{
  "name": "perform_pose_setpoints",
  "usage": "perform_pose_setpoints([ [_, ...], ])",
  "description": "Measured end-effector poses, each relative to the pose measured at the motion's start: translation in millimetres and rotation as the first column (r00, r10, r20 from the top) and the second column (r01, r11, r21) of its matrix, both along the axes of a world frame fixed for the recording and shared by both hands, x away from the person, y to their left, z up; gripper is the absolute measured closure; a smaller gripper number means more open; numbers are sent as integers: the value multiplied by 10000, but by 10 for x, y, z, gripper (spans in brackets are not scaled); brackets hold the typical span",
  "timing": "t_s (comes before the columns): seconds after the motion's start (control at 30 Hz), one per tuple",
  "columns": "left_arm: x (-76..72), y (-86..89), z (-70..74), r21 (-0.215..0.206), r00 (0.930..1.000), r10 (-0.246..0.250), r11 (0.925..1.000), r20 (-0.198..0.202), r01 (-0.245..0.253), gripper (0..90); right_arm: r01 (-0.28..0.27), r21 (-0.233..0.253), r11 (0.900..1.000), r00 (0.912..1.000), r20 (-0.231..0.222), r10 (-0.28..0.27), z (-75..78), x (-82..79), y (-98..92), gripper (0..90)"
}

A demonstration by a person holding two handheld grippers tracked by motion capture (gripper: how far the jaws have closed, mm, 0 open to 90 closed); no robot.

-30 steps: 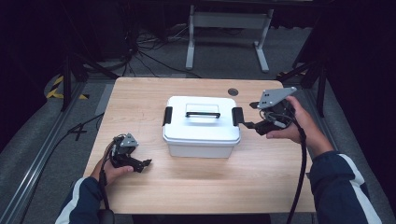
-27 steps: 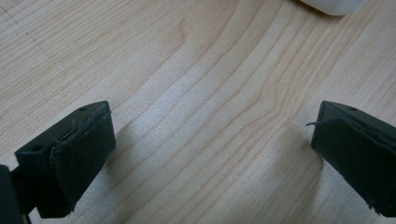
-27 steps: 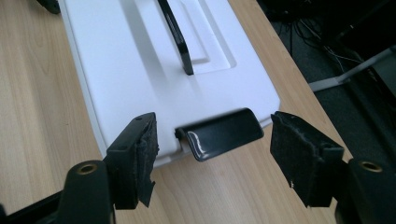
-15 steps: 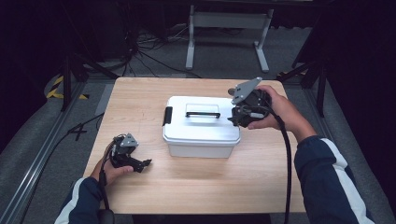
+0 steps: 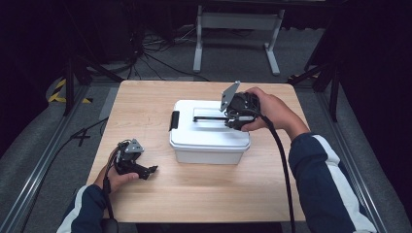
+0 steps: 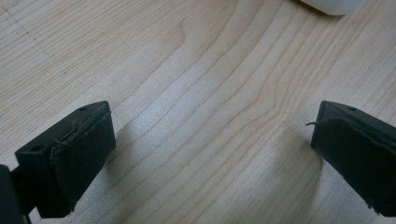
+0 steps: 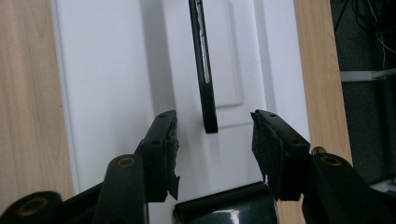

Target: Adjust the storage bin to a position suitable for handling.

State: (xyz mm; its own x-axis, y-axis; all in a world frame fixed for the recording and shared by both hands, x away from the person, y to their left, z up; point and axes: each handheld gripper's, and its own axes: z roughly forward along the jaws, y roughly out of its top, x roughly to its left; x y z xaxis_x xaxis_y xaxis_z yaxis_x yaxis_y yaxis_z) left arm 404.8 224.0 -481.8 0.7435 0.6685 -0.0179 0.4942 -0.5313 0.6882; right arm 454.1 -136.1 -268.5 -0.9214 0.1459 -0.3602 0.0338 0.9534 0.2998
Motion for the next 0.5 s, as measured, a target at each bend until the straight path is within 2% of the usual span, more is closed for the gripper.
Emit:
perform_pose_setpoints([
  [0.17, -24, 11, 4, 24, 10000, 8, 10000, -48, -8, 2, -138, -177, 9997, 9999, -15, 138, 4, 35, 73, 574],
  [0.2, -42, 20, 6, 47, 10000, 24, 10000, -67, -24, 2, -82, -398, 9992, 10000, 2, 82, 1, 49, 107, 630],
  [0.27, -57, 23, -4, -59, 10000, 84, 9999, -35, -84, 3, -199, -466, 9987, 9998, 59, 202, -6, 56, 134, 658],
  [0.47, -109, 65, 1, 60, 10000, 53, 10000, 5, -53, 3, -437, -679, 9967, 9990, -54, 434, -34, 87, 233, 694],
  [0.5, -121, 69, 3, 48, 9999, 65, 10000, -98, -64, 3, -497, -729, 9961, 9987, -110, 490, -39, 97, 248, 702],
])
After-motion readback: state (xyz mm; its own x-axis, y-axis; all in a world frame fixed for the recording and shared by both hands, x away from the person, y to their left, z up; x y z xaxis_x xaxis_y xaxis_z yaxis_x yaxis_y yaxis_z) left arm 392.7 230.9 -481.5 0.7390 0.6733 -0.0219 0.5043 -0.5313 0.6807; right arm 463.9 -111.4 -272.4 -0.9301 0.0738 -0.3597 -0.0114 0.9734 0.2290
